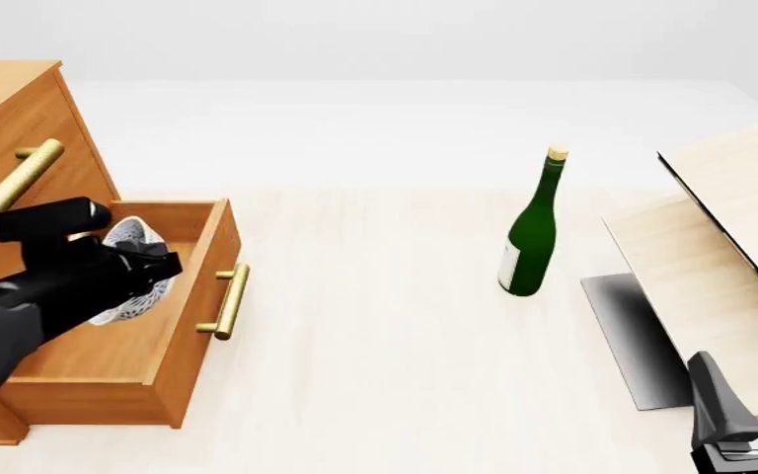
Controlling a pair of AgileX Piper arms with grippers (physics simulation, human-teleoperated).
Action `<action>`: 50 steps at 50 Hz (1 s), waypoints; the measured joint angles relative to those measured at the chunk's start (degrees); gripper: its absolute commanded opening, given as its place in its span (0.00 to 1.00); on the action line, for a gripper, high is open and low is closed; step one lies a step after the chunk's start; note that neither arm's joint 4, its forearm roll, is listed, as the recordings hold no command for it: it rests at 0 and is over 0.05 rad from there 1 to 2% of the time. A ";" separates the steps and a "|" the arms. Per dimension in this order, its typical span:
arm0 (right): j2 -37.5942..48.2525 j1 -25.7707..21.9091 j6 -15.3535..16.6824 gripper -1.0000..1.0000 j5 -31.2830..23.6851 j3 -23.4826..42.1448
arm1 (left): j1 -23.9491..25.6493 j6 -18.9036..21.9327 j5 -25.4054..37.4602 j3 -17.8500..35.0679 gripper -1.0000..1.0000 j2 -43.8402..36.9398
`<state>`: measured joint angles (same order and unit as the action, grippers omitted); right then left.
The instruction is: Put the bowl in the bottom drawer of the cabinet.
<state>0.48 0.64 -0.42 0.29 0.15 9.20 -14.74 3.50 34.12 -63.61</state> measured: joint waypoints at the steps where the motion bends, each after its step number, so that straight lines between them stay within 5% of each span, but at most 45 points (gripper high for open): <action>1: 0.00 0.00 0.00 1.00 0.00 0.00 | -0.07 0.01 -0.14 0.02 0.00 -0.23; 50: 0.00 0.00 0.00 1.00 0.00 0.00 | -3.77 -0.64 -8.51 -2.26 0.00 -8.65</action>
<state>0.48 0.65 -0.42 0.29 0.15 5.43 -15.38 -5.01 31.85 -72.27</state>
